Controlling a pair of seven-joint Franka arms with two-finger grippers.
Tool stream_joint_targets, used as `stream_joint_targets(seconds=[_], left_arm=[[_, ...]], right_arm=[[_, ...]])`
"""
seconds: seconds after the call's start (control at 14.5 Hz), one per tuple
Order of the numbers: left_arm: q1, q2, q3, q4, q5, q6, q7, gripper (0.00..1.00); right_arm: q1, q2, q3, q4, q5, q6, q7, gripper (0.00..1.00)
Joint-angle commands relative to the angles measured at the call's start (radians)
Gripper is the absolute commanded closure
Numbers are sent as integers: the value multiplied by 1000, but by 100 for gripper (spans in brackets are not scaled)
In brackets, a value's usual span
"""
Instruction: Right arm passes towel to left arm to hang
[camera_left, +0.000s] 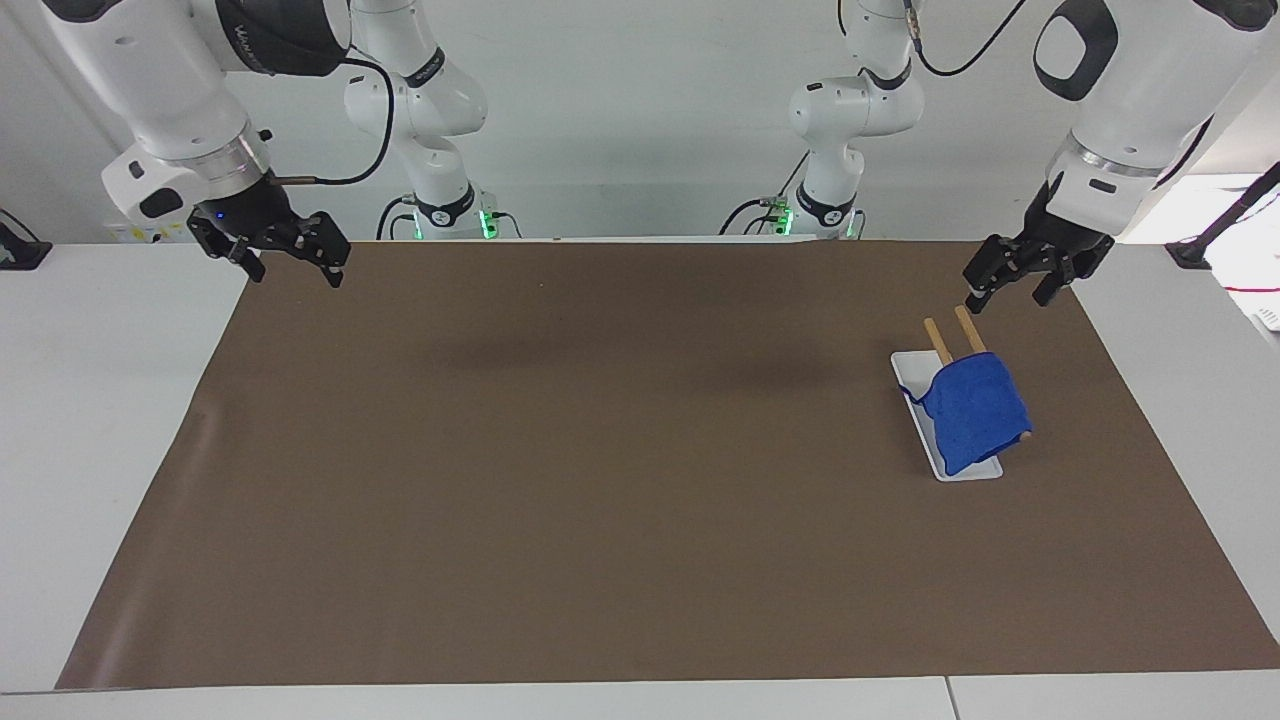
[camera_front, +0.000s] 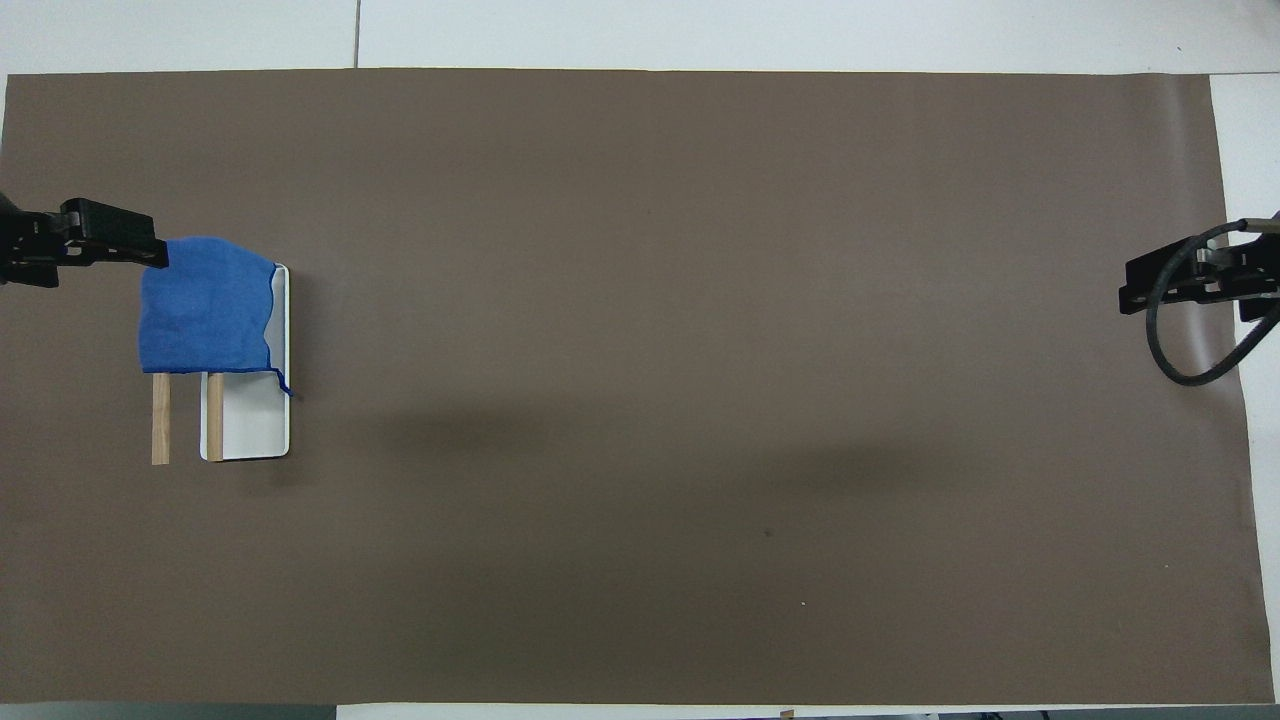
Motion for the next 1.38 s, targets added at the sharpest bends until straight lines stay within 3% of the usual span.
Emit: stream_joint_targets(seconds=[0.0,0.48,1.31], left_arm=[[-3,-2,10,6,-20,-48,58,0],[-2,-37,13,-40,-20,-85,61,0],[3,-23,13,-10,22,-73,152,0]], right_arm=[[-18,-15,6,-21,15,18,-24,0],[-18,-17,4,-21,15,21,-31,0],[-18,-17,3,-19,15,18,-33,0]])
